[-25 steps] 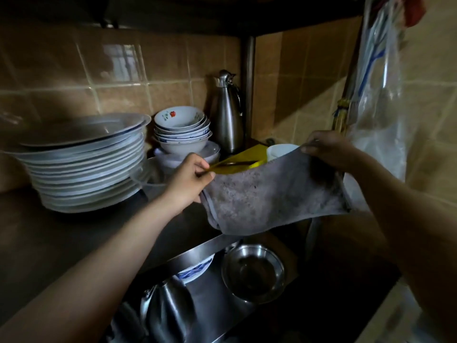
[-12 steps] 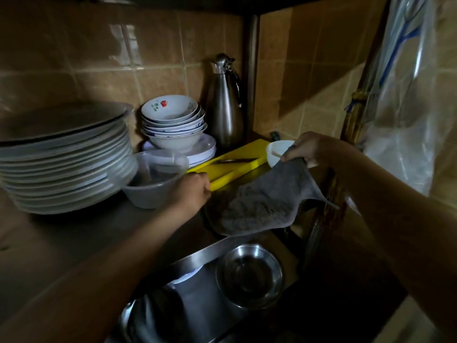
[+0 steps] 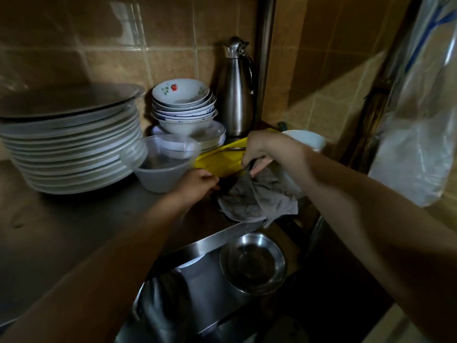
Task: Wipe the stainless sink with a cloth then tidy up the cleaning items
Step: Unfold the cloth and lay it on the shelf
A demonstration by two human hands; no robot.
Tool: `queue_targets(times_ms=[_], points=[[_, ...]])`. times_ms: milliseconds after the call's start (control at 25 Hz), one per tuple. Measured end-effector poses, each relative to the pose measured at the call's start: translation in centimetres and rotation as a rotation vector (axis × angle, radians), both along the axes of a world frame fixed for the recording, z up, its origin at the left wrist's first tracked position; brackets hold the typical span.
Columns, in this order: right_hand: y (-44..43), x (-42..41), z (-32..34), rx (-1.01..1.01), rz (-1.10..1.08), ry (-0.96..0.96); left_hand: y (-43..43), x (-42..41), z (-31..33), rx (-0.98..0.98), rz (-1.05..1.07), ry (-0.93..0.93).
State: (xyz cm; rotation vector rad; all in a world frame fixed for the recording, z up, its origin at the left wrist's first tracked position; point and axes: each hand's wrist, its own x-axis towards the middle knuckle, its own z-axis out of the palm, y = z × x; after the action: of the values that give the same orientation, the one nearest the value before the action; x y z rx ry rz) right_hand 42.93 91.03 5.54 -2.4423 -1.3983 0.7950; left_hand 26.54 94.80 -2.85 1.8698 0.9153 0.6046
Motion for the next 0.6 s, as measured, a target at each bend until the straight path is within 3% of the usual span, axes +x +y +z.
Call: queue_targets(times_ms=[120, 200, 320, 480, 600], points=[[0.3, -0.9, -3.1, 0.079, -0.1, 0.364, -0.5, 0.1, 0.0, -0.195, 0.072, -0.083], [-0.1, -1.0, -4.6, 0.037, -0.181, 0.49, -0.7, 0.1, 0.0, -0.161, 0.08, -0.081], [0.2, -1.0, -4.4, 0.128, -0.206, 0.664, -0.7, 0.2, -0.3, -0.105, 0.046, -0.095], [0.2, -1.9, -3.7, 0.087, -0.13, 0.687, -0.6, 0.9, -0.3, -0.063, 0.11, -0.122], [-0.8, -1.4, -4.2, 0.098, -0.092, 0.631, 0.1, 1.3, -0.7, 0.13, 0.154, 0.111]])
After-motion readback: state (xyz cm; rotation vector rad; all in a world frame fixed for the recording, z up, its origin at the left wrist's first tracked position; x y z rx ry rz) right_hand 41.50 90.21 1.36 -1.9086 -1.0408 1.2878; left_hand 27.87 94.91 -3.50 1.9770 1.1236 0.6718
